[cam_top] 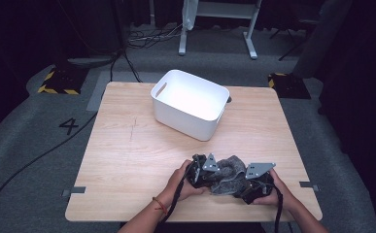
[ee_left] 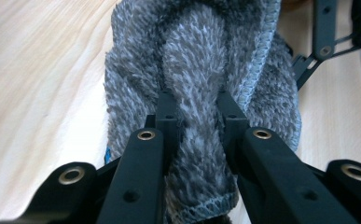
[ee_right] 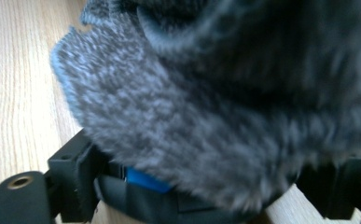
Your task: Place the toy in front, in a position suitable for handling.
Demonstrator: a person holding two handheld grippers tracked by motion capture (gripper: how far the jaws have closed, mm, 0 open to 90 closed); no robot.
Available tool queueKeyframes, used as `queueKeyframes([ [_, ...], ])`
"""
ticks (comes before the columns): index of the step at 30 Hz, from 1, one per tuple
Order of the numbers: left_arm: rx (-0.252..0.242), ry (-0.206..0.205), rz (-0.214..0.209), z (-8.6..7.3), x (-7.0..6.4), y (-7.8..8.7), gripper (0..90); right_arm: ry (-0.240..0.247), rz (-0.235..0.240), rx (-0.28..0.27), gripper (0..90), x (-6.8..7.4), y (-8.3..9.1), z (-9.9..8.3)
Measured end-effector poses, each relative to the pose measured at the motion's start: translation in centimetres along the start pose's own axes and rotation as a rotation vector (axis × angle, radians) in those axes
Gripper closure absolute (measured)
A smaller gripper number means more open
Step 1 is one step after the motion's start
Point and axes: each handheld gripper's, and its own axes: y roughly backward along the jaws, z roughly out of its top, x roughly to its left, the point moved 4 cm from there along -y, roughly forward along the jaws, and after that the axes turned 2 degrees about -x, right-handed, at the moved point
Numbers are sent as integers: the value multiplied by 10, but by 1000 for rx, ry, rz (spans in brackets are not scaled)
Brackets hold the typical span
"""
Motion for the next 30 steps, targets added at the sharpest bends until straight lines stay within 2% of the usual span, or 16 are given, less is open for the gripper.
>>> queueKeyframes([
  [3, 35, -52, 47, -2, -3, 3, 766, -11, 12, -2, 156, 0, 4, -4],
  [5, 48, -57, 57, -4, -2, 4, 767, -16, 6, 11, 173, 0, 8, -6],
  [8, 51, -31, 68, -12, 3, 9, 767, -17, 6, 4, 243, 1, 11, -9],
  [11, 48, -12, 89, -21, 10, 15, 767, -16, 4, -3, 251, 2, 12, -9],
  [13, 79, -16, 123, -29, 16, 22, 767, -15, 5, 0, 252, 1, 12, -9],
  [16, 141, 19, 147, -47, 29, 29, 768, -17, 8, -12, 253, -2, 14, -11],
  [18, 115, 70, 121, -54, 34, 33, 767, -17, 6, -10, 253, -3, 15, -12],
  [19, 119, 68, 125, -55, 35, 35, 767, -22, 1, -12, 252, -3, 15, -12],
  [21, 110, 58, 141, -53, 33, 37, 767, -30, -7, -11, 252, -5, 15, -12],
  [22, 98, 54, 133, -51, 32, 38, 767, -30, -9, -8, 252, -6, 15, -12],
  [23, 73, 56, 123, -48, 31, 39, 765, -34, -18, -21, 294, -9, 15, -12],
  [24, 40, 54, 109, -43, 29, 40, 765, -34, -18, -21, 294, -9, 15, -12],
  [25, 16, 56, 101, -38, 26, 40, 764, -40, -28, -31, 321, -12, 15, -12],
  [27, -16, 32, 75, -24, 19, 39, 762, -48, -32, -63, 453, -17, 14, -12],
  [30, -33, -8, 46, -5, 9, 31, 760, -41, -23, -71, 436, -17, 12, -11],
])
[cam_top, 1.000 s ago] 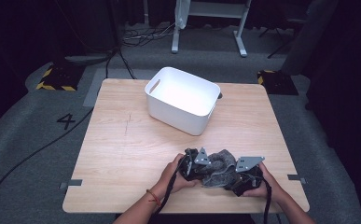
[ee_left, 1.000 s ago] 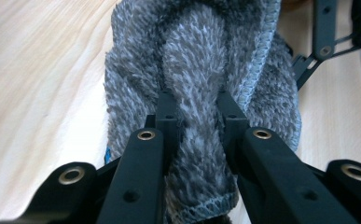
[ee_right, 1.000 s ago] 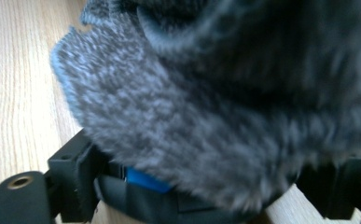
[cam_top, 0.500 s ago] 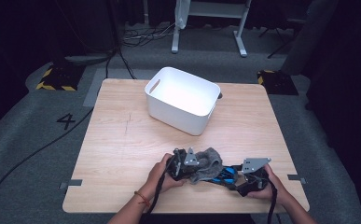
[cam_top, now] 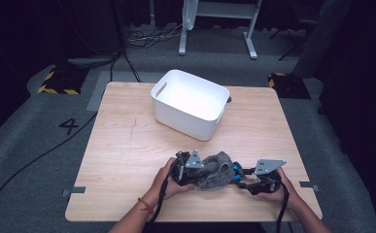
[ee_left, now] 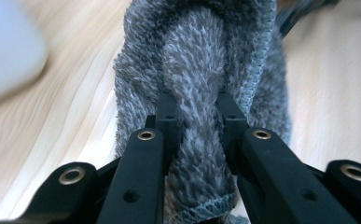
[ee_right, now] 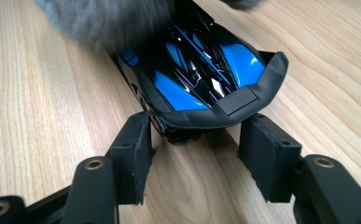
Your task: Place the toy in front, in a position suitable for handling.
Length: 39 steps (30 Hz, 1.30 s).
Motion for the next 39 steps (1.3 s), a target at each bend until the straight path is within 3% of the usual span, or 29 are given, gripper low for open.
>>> queueKeyframes([
  [2, 5, -17, 0, 9, -2, -8, 758, -1, -19, 1, 380, 0, -2, 1],
  [5, 12, 1, -9, 19, 1, -25, 756, -5, -19, -5, 389, 0, -3, 1],
  [9, 63, -26, -2, 16, 0, -34, 756, -13, -15, -10, 388, 0, -3, 1],
  [10, 58, -16, -9, 14, 1, -33, 756, -13, -15, -10, 388, 0, -3, 1],
  [13, 90, -5, -6, 5, 6, -23, 755, -16, -13, -18, 382, -1, -3, 0],
  [16, 118, 14, 34, -10, 14, -9, 743, -17, -15, -18, 382, -1, -3, 0],
  [19, 132, 60, 76, -29, 24, 6, 722, -16, -14, -18, 382, -1, -3, 0],
  [20, 159, 74, 104, -42, 29, 15, 723, -15, -14, -17, 383, -1, -3, 0],
  [24, 193, 90, 139, -60, 33, 25, 723, -15, -13, -16, 382, -1, -3, 0],
  [27, 178, 120, 159, -66, 35, 35, 722, -16, -12, -18, 382, -1, -3, 0],
  [28, 155, 116, 162, -64, 34, 38, 724, -16, -12, -18, 383, -1, -3, 0],
  [32, 25, 101, 106, -42, 17, 40, 729, -16, -14, -18, 382, -1, -3, 0],
  [36, -63, 69, 52, -14, -4, 30, 729, -17, -13, -18, 382, -1, -3, 0],
  [39, -105, 83, 31, -2, -14, 13, 721, -17, -13, -18, 382, -1, -3, 0],
])
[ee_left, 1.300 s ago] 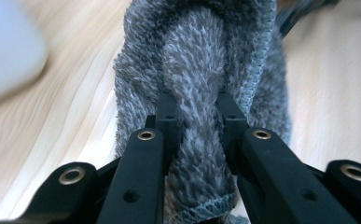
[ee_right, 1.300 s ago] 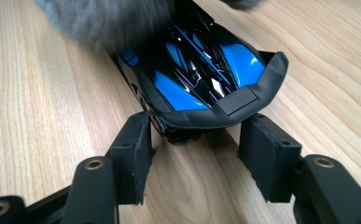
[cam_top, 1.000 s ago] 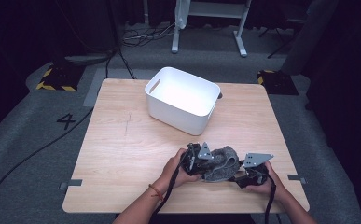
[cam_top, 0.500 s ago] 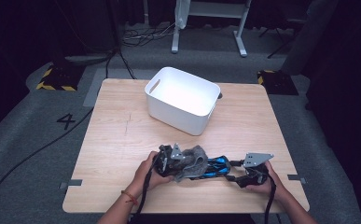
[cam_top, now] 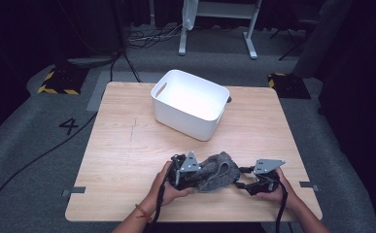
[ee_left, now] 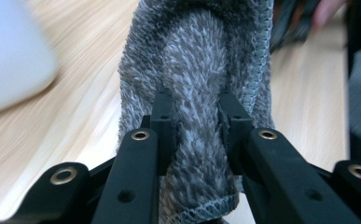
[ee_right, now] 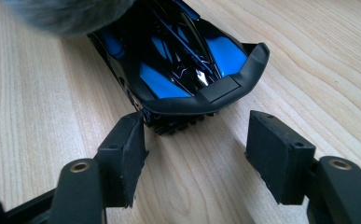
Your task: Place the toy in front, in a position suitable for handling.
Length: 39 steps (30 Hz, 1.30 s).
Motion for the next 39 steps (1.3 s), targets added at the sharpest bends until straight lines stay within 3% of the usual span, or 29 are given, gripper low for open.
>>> queueKeyframes([
  [2, 20, -15, 13, -1, -7, -13, 709, 0, -1, 0, 382, 0, 0, 0],
  [3, 72, -38, 21, -6, -11, -22, 711, 0, -1, 0, 382, 0, 0, 0],
  [6, 109, -47, 32, -13, -10, -25, 719, 0, -1, 0, 382, 0, 0, 0],
  [12, 164, -72, 40, -30, -6, -9, 721, 0, -2, 0, 382, 0, 0, 0],
  [16, 223, -62, 82, -49, 0, 7, 721, -1, -3, 1, 383, 0, 0, 0],
  [19, 217, -15, 95, -61, 5, 18, 720, 3, 0, -1, 383, 0, 0, 0],
  [21, 217, -5, 113, -65, 9, 23, 720, 12, 8, 6, 365, 1, 1, 0],
  [24, 215, 5, 129, -68, 15, 28, 715, 56, 36, 43, 267, 5, 1, 3],
  [26, 216, 15, 138, -69, 19, 30, 709, 65, 37, 40, 230, 6, 1, 8],
  [28, 218, -5, 161, -69, 23, 30, 696, 80, 2, 45, 179, 7, 0, 15],
  [30, 223, 3, 176, -68, 27, 30, 694, 85, -17, 34, 171, 7, 0, 22],
  [36, 221, 35, 212, -72, 42, 30, 697, 93, 41, 6, 160, 1, -7, 40],
  [39, 219, 46, 203, -72, 46, 29, 698, 92, 72, 10, 160, -1, -12, 44],
])
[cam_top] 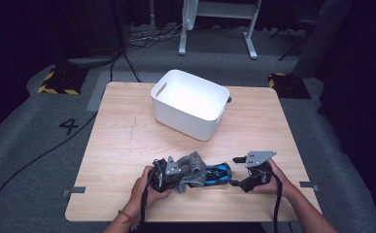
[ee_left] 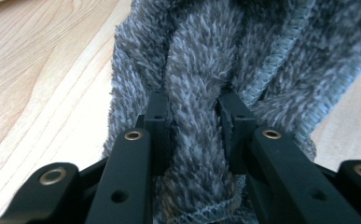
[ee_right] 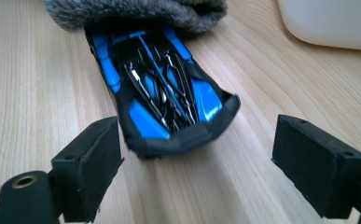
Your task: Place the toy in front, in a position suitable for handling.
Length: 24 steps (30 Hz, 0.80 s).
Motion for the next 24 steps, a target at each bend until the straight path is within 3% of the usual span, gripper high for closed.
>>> queueKeyframes([
  [1, 1, 2, 4, 0, 0, 0, 699, 19, 28, 20, 158, -2, -6, 2],
  [8, -3, -5, 15, 0, -3, 1, 696, 63, 75, 70, 156, -1, -21, 7],
  [11, -12, -12, -7, 1, -7, 5, 672, 88, 87, 109, 160, 1, -31, 7],
  [13, -45, -18, -34, 2, -13, 11, 662, 108, 81, 128, 164, 3, -35, 6],
  [18, -74, -32, -83, 4, -35, 14, 615, 111, 78, 110, 178, 5, -36, 4],
  [21, -44, -55, -26, 4, -43, 4, 607, 110, 65, 115, 178, 5, -35, 3],
  [24, -44, -84, 21, 5, -43, -1, 629, 96, 60, 118, 186, 6, -32, 2],
])
